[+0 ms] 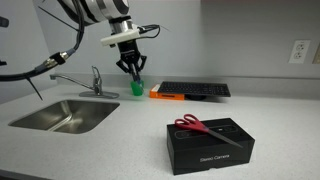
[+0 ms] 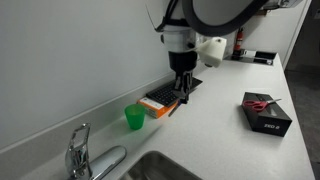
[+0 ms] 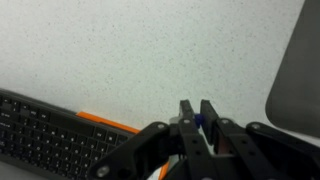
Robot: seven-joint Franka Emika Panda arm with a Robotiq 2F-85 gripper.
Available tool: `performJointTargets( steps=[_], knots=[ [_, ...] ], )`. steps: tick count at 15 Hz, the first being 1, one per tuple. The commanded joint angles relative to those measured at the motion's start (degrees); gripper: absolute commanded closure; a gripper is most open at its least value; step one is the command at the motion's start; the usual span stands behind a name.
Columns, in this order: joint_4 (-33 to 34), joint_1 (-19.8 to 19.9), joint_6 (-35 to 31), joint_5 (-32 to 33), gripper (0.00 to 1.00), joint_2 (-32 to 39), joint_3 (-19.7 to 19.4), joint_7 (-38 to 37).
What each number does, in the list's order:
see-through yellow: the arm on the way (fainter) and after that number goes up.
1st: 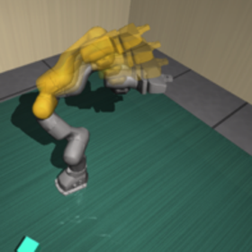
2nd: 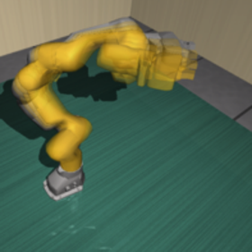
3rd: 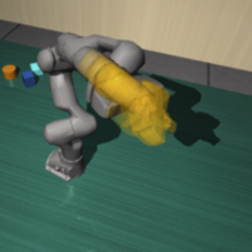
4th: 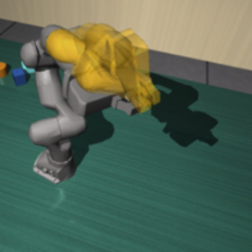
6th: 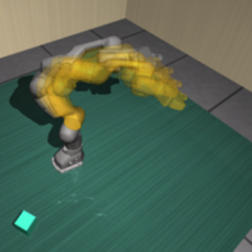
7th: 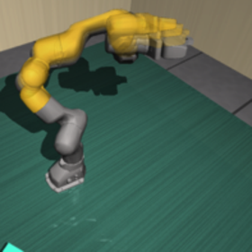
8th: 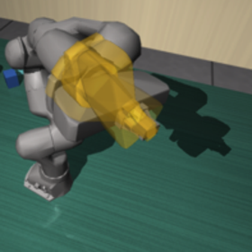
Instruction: Pick up the pen from the green cup and put it on the countertop.
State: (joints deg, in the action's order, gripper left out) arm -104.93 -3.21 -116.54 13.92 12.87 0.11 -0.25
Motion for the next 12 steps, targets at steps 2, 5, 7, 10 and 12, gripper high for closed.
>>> performJointTargets(
  steps=[2, 5, 7, 10, 12],
  knots=[
    [-1.8, -0.6, -3.1, 6.1, 0.96, 3.2, -0.6, -2.9],
    [-1.3, -0.7, -3.3, 7.7, 0.61, 4.8, -1.0, -4.8],
    [-0.8, -0.5, -2.4, 7.5, 0.53, 5.1, -1.1, -4.8],
    [-0.2, -0.2, -1.9, 6.9, 0.30, 5.1, -1.5, -4.5],
    [0.5, -0.1, -1.6, 6.4, 0.15, 5.2, -1.8, -4.4]
  ],
)
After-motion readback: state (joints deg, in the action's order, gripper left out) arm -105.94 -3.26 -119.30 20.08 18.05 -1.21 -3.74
